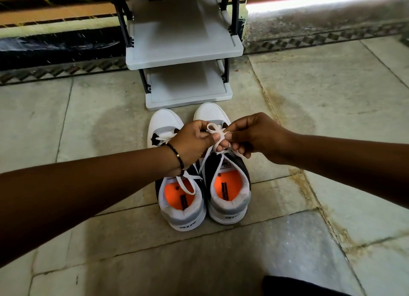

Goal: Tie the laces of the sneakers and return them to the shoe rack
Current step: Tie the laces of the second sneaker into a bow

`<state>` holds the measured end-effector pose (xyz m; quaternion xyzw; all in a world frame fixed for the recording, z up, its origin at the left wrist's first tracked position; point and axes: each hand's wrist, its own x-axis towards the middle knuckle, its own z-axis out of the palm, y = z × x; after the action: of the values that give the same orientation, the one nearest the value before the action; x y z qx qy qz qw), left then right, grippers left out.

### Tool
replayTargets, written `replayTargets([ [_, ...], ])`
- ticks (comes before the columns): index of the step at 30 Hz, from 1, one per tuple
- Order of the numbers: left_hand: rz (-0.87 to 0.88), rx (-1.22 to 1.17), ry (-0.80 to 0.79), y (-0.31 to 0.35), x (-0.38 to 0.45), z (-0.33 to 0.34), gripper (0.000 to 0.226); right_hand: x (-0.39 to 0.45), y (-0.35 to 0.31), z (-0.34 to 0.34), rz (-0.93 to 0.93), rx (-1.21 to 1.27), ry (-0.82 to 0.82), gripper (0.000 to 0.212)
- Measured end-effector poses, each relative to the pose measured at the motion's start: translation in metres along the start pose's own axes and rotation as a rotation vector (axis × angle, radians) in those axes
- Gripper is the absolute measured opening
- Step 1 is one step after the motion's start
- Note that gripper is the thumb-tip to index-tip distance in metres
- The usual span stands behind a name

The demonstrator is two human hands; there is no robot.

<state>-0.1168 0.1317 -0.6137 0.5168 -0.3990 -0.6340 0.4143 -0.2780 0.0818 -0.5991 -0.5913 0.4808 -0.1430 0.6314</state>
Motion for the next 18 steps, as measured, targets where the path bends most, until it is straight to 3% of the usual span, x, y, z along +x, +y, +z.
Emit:
replayTargets([
  [6,-0.252,-0.098,-0.07,0.006,0.001,-0.001,0.019,-0.001,0.002,-0.002,-0.149,-0.092,0.049,0.009],
  [8,-0.303,-0.113,-0.112,0.008,0.002,-0.005,0.02,-0.002,0.002,-0.002,-0.277,-0.288,0.098,0.012],
  [12,-0.361,-0.088,-0.139,0.012,0.004,-0.006,0.019,-0.005,-0.002,-0.005,-0.719,-0.832,0.088,0.019],
  [18,-0.348,-0.147,-0.106,0.008,0.004,-0.005,0.015,-0.004,-0.008,-0.011,-0.862,-1.106,0.017,0.019],
])
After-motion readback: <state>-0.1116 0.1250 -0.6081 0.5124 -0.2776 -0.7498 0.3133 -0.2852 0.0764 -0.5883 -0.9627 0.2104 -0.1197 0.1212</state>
